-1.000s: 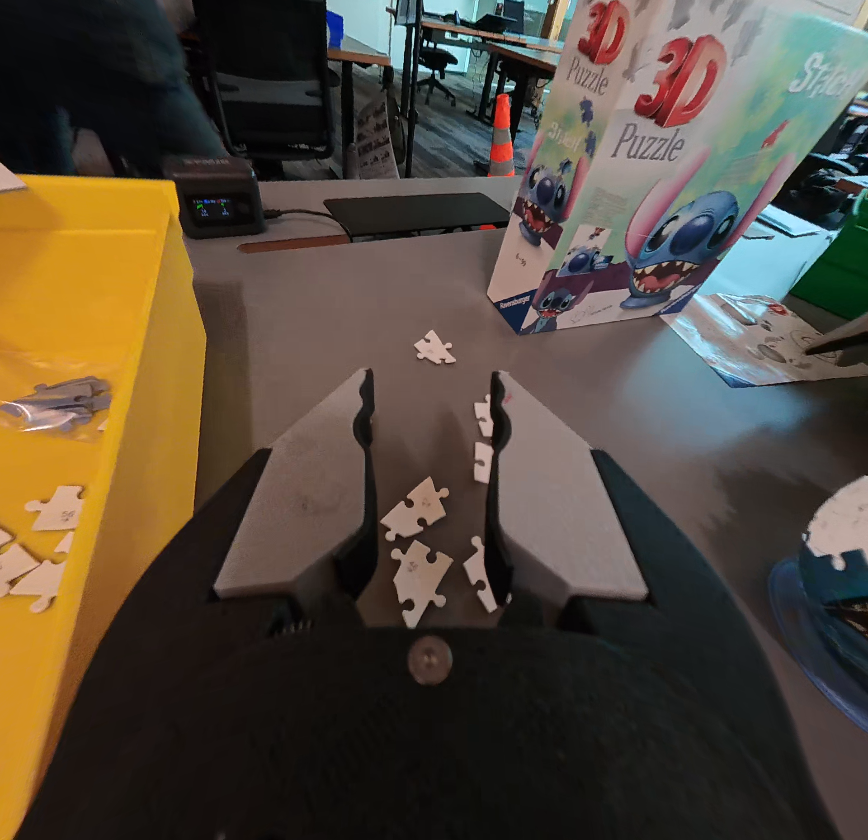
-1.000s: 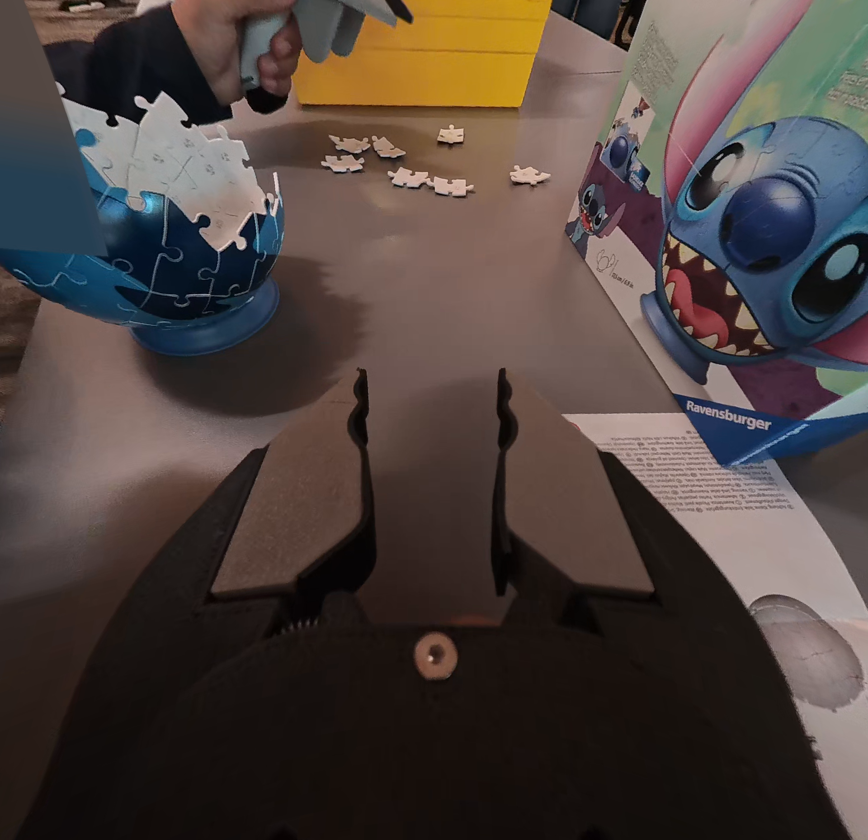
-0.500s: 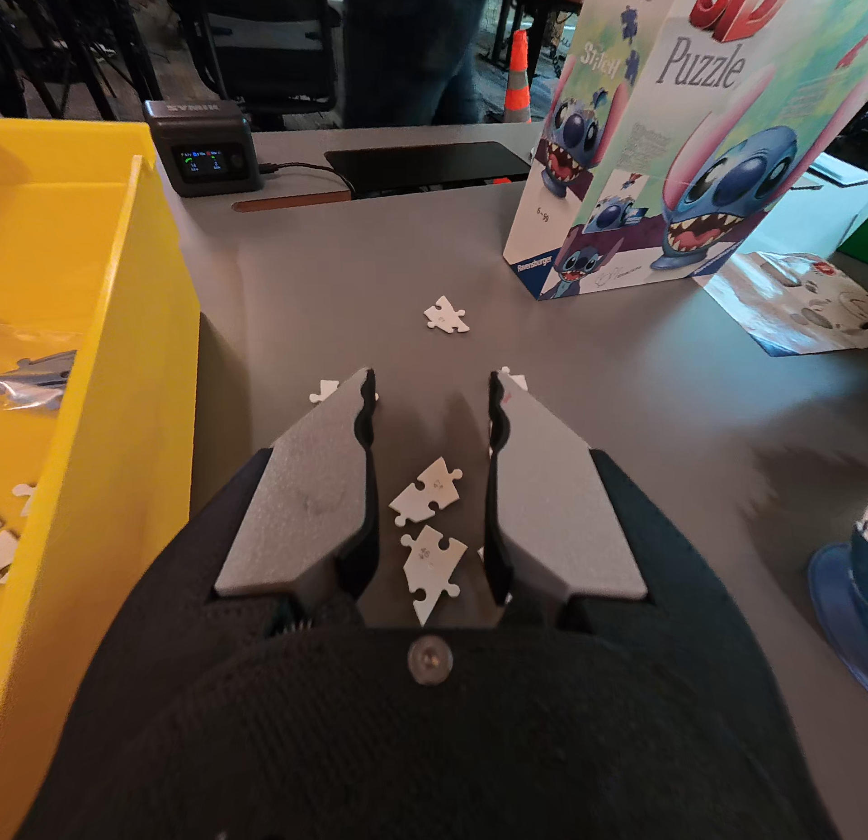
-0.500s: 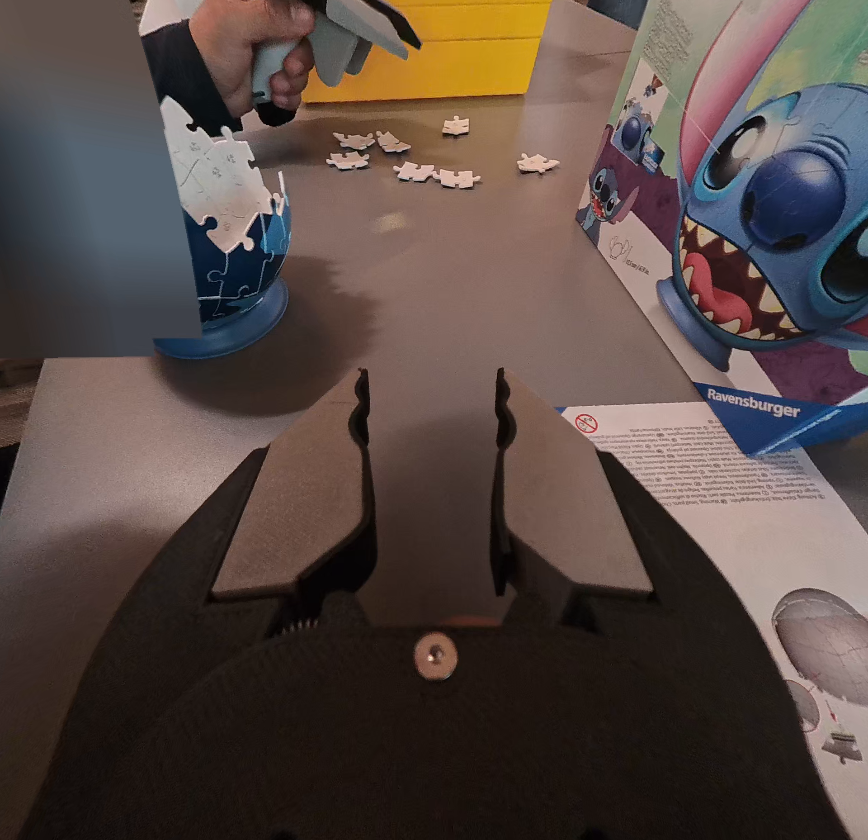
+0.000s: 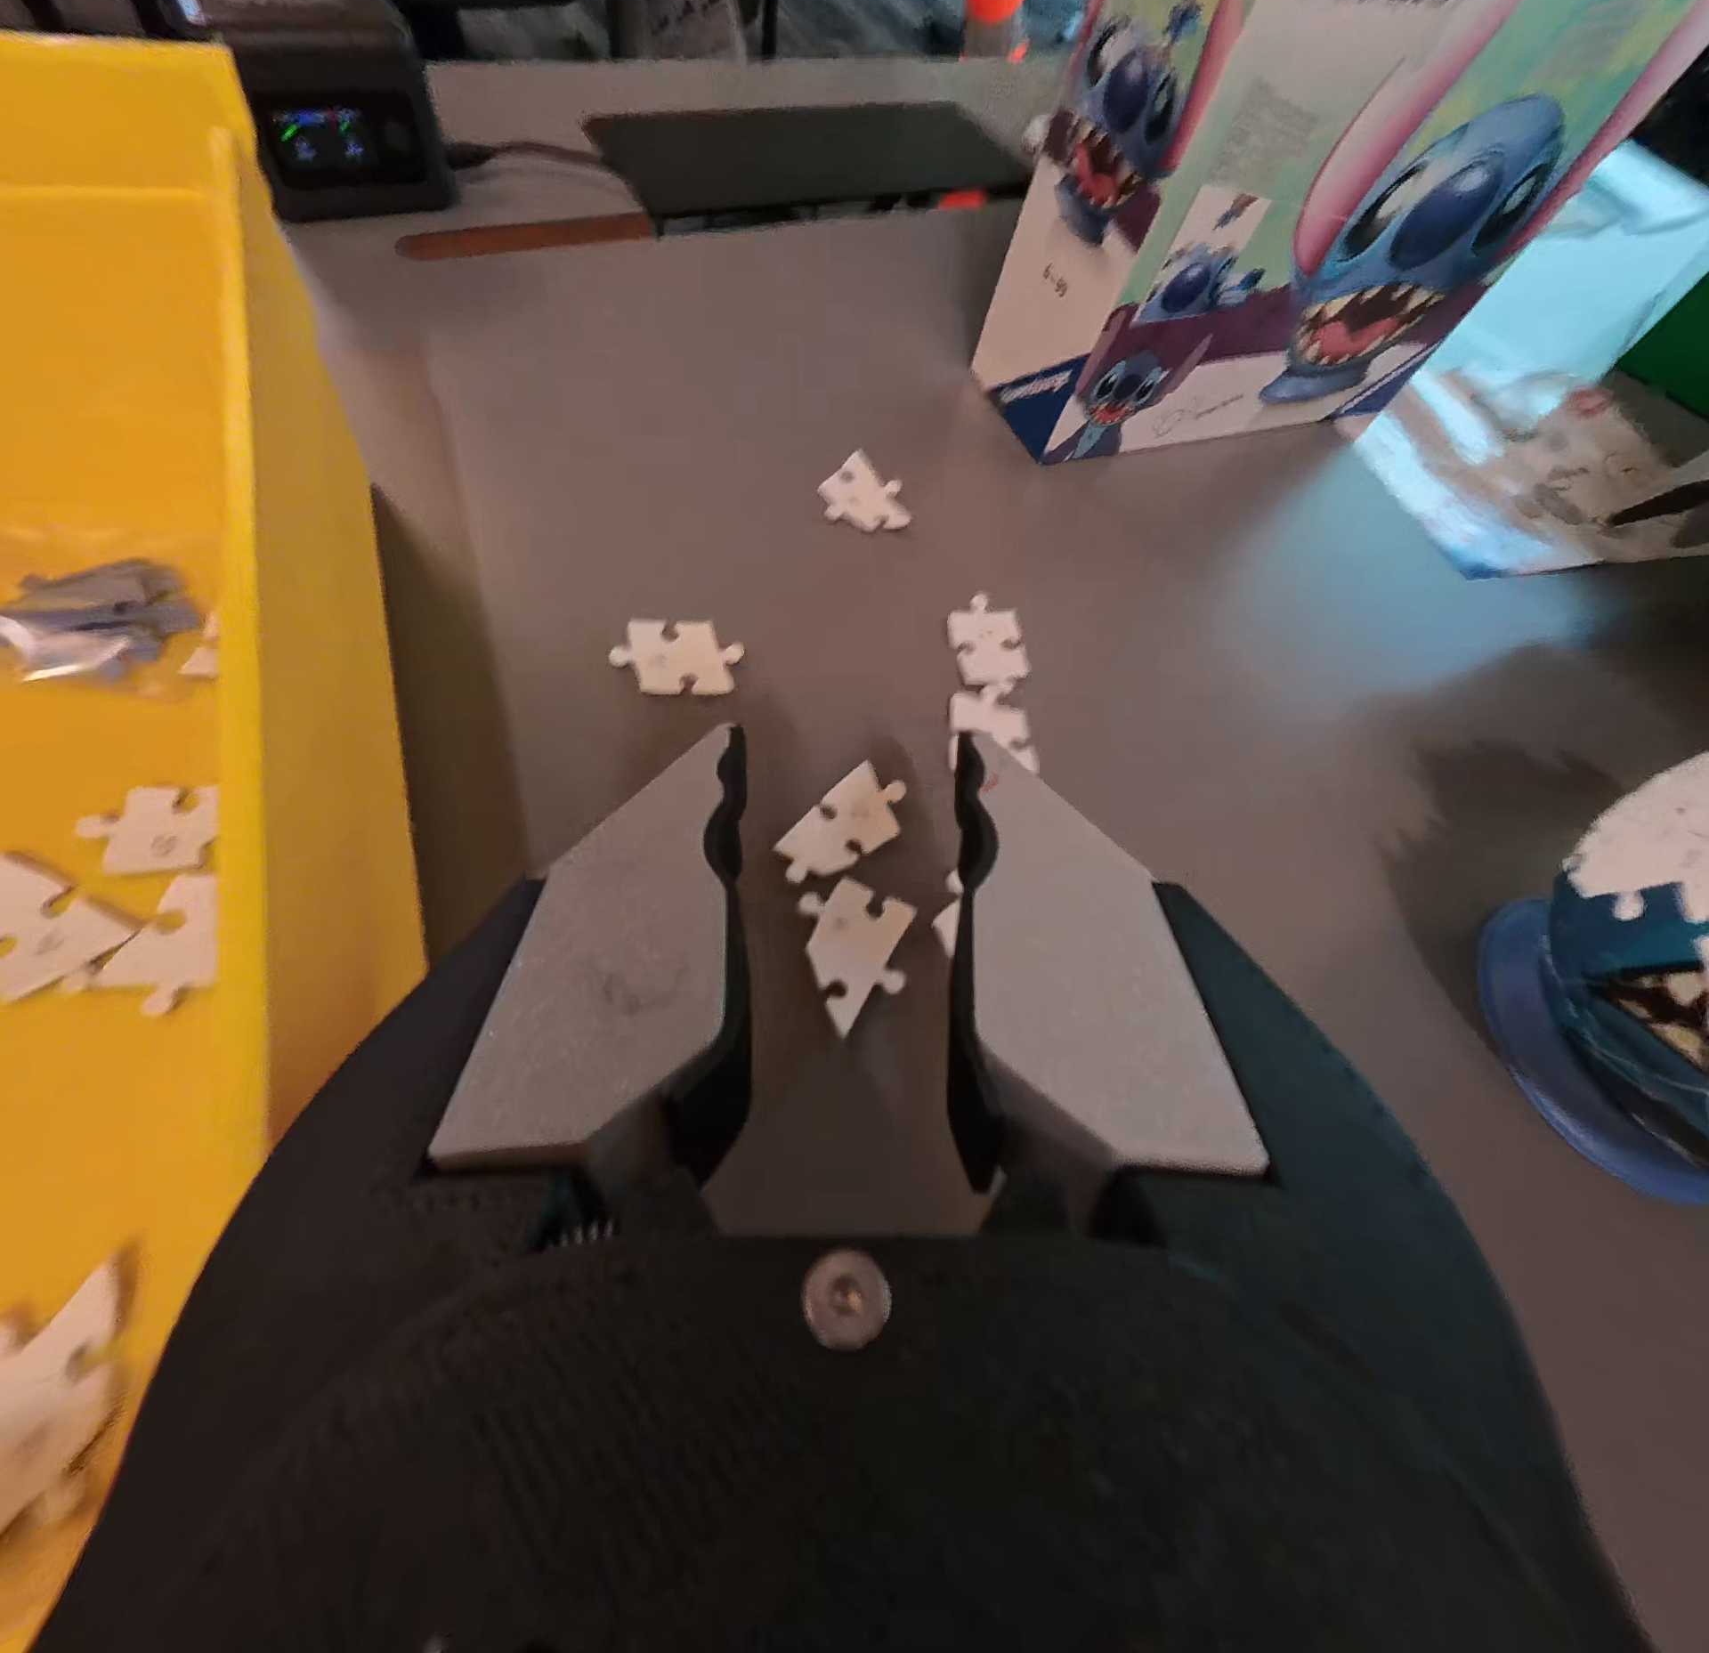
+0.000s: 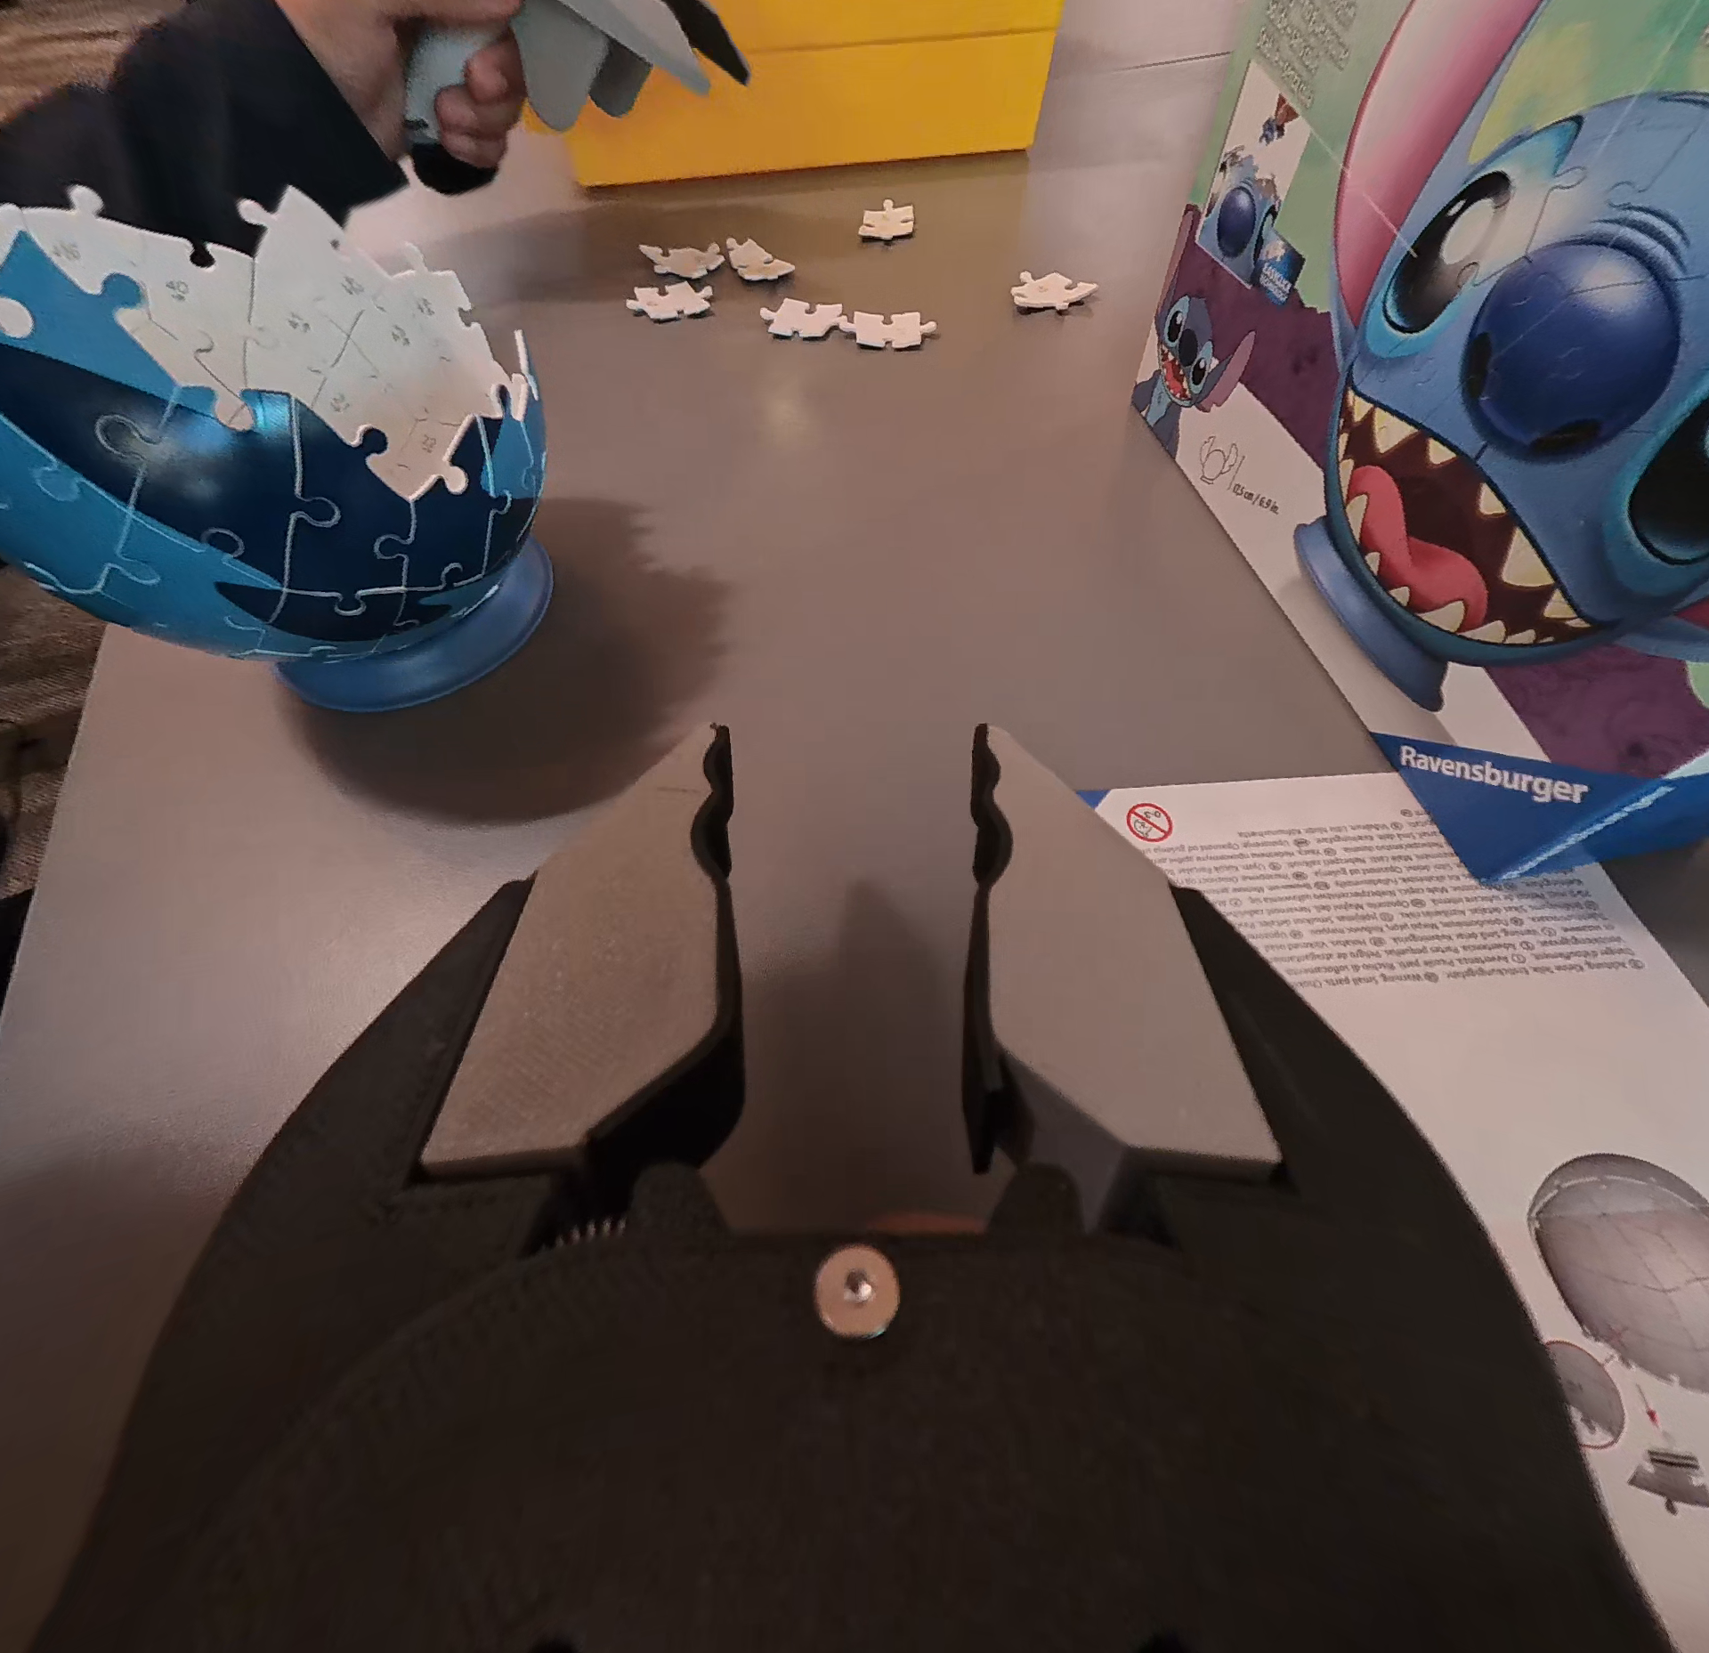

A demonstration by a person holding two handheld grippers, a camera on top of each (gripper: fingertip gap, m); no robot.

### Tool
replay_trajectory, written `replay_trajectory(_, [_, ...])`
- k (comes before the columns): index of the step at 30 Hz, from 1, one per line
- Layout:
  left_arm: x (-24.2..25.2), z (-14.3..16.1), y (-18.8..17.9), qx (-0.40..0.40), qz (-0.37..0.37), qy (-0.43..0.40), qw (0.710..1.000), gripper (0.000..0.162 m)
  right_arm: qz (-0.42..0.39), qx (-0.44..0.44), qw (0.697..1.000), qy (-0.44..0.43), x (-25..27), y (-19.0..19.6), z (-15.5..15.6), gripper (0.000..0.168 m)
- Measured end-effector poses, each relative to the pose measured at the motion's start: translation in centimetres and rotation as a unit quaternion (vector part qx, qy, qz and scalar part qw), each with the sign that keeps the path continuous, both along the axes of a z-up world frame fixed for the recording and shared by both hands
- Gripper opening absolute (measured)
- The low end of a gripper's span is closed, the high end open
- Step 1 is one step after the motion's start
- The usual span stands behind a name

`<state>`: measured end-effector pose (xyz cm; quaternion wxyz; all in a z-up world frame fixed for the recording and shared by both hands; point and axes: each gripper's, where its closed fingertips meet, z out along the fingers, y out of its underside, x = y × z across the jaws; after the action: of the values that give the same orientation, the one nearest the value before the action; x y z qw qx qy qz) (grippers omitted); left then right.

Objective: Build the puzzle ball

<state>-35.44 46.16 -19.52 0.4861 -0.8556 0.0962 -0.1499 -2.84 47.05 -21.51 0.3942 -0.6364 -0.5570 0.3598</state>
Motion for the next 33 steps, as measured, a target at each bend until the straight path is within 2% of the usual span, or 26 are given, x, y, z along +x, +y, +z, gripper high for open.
replay_trajectory(4, [-1.6,-0.6,-2.3,-0.067,0.027,0.095,0.993,0.043,-0.002,0.009,1.000,-0.005,0.0,0.0,-0.1,0.049])
replay_trajectory(14, [-1.7,-1.2,-5.0,-0.156,-0.029,0.127,0.979,0.044,-0.004,0.020,1.000,-0.016,-0.1,-0.1,-0.4,0.049])
replay_trajectory(23, [0.5,-1.6,-5.9,-0.187,-0.108,0.179,0.960,0.048,-0.008,0.022,1.000,-0.016,-0.1,0.0,-0.4,0.049])
replay_trajectory(28, [0.7,-2.9,-5.2,-0.229,-0.126,0.190,0.946,0.049,-0.008,0.029,0.999,-0.017,-0.1,0.0,-0.4,0.049])
replay_trajectory(33, [0.2,-5.3,-4.3,-0.265,-0.147,0.235,0.923,0.052,-0.007,0.029,0.999,-0.017,-0.1,-0.1,-0.4,0.049])
